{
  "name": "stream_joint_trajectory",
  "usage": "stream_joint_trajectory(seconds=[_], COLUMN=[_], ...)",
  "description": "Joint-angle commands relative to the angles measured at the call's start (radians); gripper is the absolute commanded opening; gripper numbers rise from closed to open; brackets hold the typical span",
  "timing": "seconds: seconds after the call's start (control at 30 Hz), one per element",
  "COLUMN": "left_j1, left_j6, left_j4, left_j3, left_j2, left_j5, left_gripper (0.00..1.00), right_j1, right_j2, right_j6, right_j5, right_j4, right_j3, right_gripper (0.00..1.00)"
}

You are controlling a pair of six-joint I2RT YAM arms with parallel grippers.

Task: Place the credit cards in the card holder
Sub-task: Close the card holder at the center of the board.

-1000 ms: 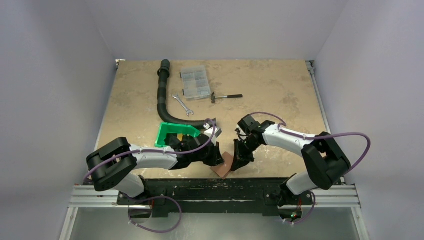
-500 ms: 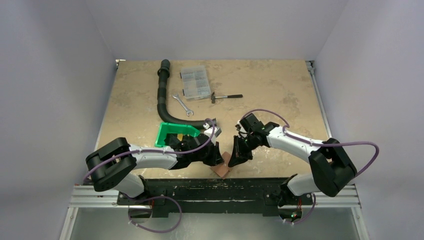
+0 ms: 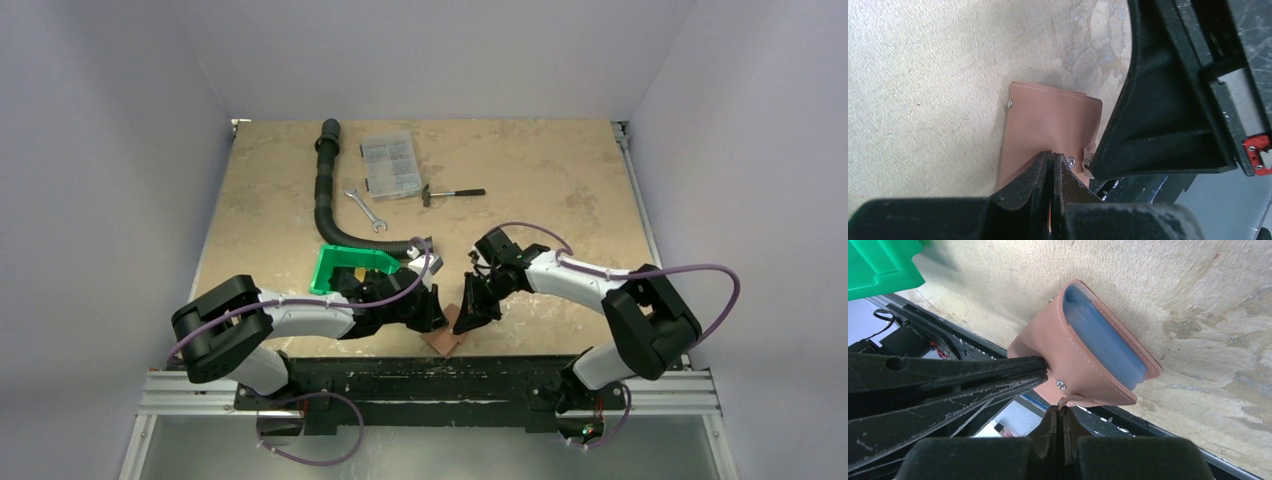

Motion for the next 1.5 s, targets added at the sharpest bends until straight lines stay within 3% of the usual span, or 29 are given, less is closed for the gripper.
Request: stream_joint_trajectory(seconds=[0.0, 1.03, 1.47], left_j1=[-0.006, -0.006, -0.006], left_j6=[0.023, 0.036, 0.041], left_j4=[-0.117, -0.101, -0.092], left_j3=[-0.039, -0.034, -0.035], left_j2=[0.009, 0.024, 0.025], left_j5=[0.018, 0.032, 0.042], left_gripper=[0.0, 0.0, 0.0], right_j1=[0.002, 0.004, 0.038], right_j2=[0.03, 0.192, 0.287], right_j6=[-0.001, -0.092, -0.015], right_j5=[0.011, 0.071, 0.15], right_j4=[0.025, -0.11, -0.2], right_j3=[0.051, 0.199, 0.294], right_gripper=[0.0, 0.0, 0.0])
